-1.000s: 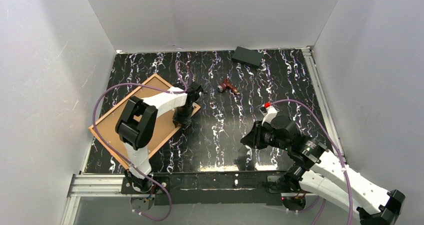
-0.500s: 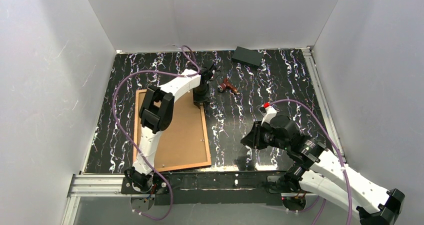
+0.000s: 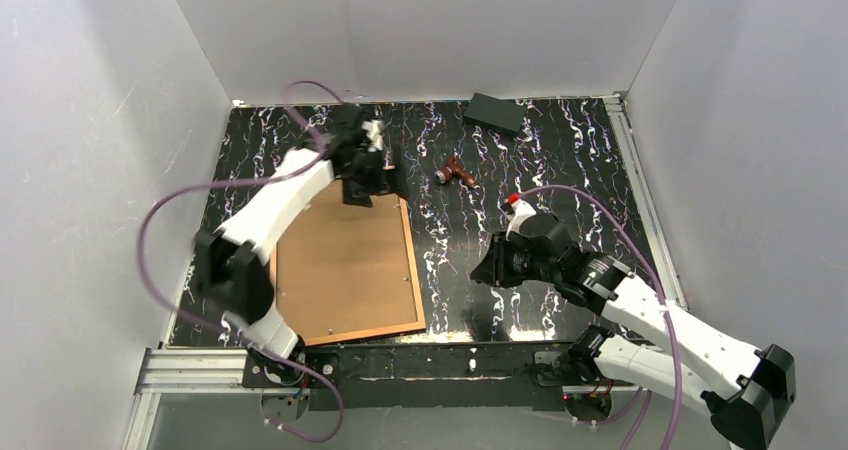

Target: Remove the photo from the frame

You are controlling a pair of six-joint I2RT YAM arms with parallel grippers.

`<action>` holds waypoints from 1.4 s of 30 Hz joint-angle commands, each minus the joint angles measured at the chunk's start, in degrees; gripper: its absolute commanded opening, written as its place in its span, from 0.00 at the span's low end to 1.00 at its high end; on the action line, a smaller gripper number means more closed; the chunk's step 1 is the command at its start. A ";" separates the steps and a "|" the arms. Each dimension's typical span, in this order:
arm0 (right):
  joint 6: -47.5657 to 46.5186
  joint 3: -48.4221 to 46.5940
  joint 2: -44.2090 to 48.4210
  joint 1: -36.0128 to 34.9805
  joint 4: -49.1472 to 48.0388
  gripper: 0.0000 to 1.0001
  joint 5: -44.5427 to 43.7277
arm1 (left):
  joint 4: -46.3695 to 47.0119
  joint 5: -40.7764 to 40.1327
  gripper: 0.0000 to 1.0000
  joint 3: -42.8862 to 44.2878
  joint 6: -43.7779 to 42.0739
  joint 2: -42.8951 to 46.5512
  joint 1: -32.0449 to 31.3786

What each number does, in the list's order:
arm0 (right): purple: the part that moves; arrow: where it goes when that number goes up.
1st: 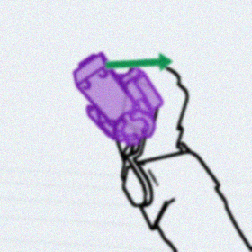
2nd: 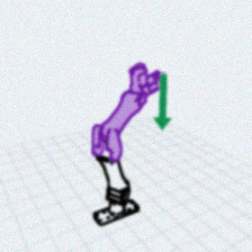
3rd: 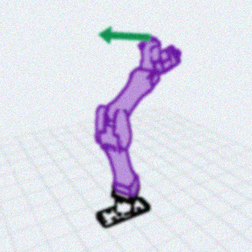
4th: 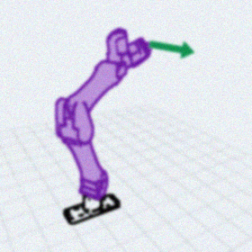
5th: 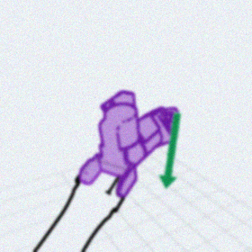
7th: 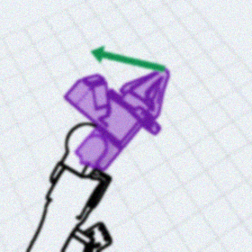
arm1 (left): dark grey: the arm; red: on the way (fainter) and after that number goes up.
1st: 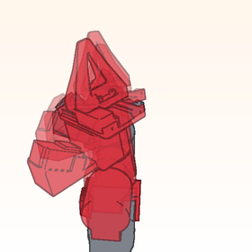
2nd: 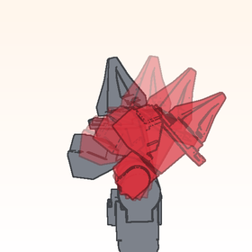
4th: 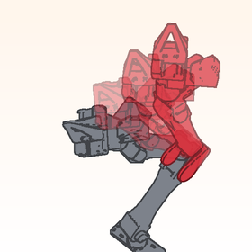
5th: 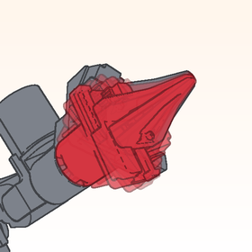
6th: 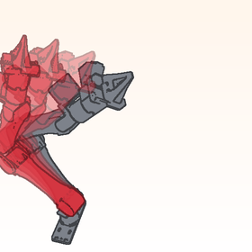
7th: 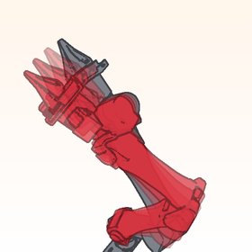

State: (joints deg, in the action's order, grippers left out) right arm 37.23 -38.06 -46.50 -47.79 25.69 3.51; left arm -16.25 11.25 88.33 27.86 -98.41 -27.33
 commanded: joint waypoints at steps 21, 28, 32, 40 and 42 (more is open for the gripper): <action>8.17 -9.27 -28.90 -1.86 -38.61 0.01 28.05 | 9.27 31.21 0.97 -39.37 -4.38 50.37 3.88; 11.51 -8.90 -29.77 -1.87 -42.73 0.01 32.61 | 2.65 28.92 0.94 -37.36 -11.14 44.53 -2.54; 13.72 -8.62 -30.61 -1.87 -46.08 0.01 36.32 | 3.18 29.72 0.93 -38.09 -12.35 44.07 -3.76; 18.30 -6.28 -30.96 -2.08 -52.64 0.01 37.69 | 10.99 33.99 0.80 -40.83 -8.23 43.06 -4.51; 20.49 -5.51 -31.59 -2.05 -55.52 0.01 37.15 | 15.12 35.06 0.76 -41.66 -4.59 42.09 -5.22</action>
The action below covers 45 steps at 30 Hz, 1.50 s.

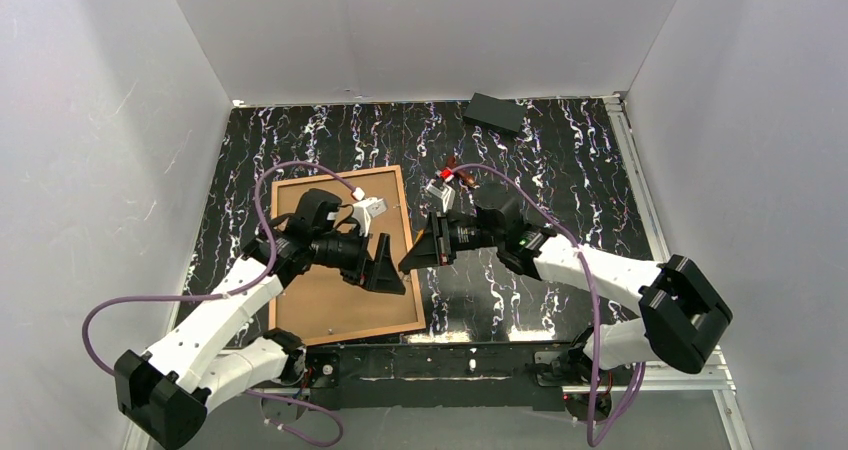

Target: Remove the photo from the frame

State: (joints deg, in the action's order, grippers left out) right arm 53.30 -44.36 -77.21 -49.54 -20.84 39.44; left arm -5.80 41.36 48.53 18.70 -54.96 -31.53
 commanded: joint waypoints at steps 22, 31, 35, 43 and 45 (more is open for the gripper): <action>0.06 5.85 5.96 3.92 -5.81 0.76 7.40 | 7.79 7.07 0.00 -6.86 3.92 4.36 -1.96; -10.89 -3.69 3.11 5.00 11.48 0.72 22.90 | 7.86 17.90 0.00 -6.35 1.79 4.33 -1.95; -10.35 -7.28 0.05 5.07 12.26 0.72 24.01 | 7.06 21.22 0.00 -5.84 1.43 3.27 -1.96; -8.74 -12.15 -5.38 5.07 13.08 0.64 25.21 | 6.13 22.51 0.00 -5.44 0.05 2.81 -1.96; -8.07 -12.65 -6.17 5.04 12.31 0.59 25.82 | 6.15 22.47 0.00 -5.55 -0.02 2.75 -1.96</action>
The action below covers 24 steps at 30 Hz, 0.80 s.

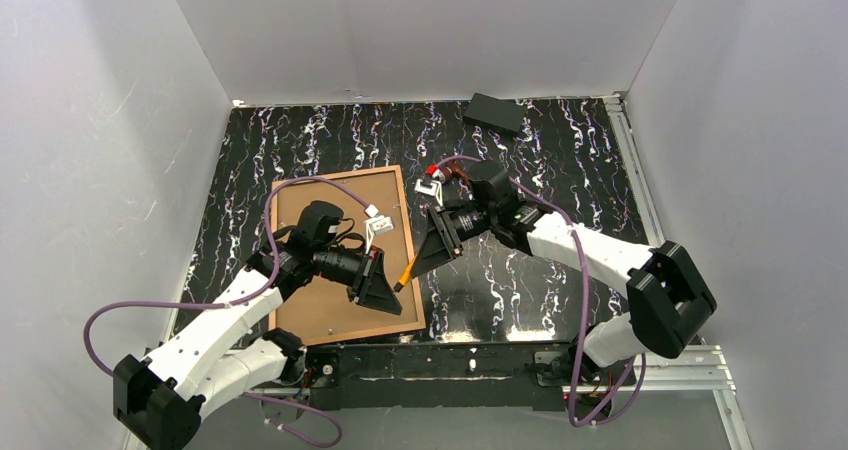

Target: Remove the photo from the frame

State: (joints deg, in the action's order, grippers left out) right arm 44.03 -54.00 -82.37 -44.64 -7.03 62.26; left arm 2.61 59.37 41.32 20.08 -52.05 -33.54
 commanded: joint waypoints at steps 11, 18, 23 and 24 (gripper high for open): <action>2.34 -4.66 -4.99 -1.32 -5.16 0.54 4.85 | -4.26 4.70 0.00 2.39 -2.35 -1.21 0.07; 8.31 -2.43 -5.90 -1.85 -14.38 0.44 5.50 | -5.64 4.23 0.00 2.64 -3.35 -1.25 0.05; 8.13 -1.20 -5.72 -2.39 -15.93 0.47 6.43 | -6.05 4.27 0.00 2.81 -3.54 -1.45 0.05; 8.17 -1.32 -5.75 -2.64 -16.03 0.46 6.55 | -6.17 4.30 0.00 2.87 -3.67 -1.47 0.05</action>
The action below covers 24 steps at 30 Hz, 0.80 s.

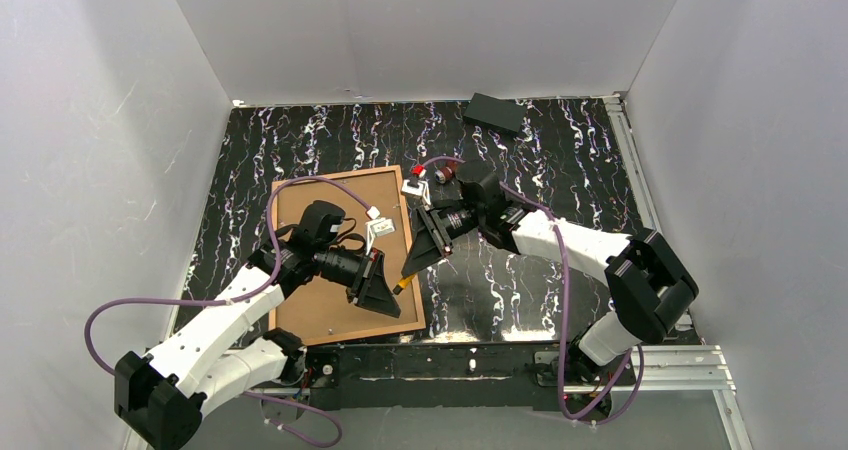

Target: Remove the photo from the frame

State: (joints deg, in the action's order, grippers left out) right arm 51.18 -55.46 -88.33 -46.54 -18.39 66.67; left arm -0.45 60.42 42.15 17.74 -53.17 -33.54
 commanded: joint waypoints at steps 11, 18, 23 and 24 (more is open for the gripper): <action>0.12 0.23 -0.26 -2.04 -4.93 0.35 2.48 | -3.70 2.46 0.00 1.99 -1.52 0.16 0.08; 0.01 5.62 2.87 -2.52 -8.93 0.01 -0.81 | -5.85 -0.34 0.00 2.65 -1.87 -0.13 0.05; -0.29 11.63 7.95 -2.32 -7.44 0.01 -14.12 | -9.05 -6.55 0.43 3.63 -1.79 -0.64 0.20; -0.22 12.70 8.97 -2.30 -6.36 0.01 -17.43 | -10.81 -8.63 0.61 4.06 -2.40 -0.50 0.42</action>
State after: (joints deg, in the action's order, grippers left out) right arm 51.77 -46.57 -83.29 -48.47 -25.69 59.55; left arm -4.62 56.73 43.11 16.21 -53.67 -33.93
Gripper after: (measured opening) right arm 0.274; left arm 0.337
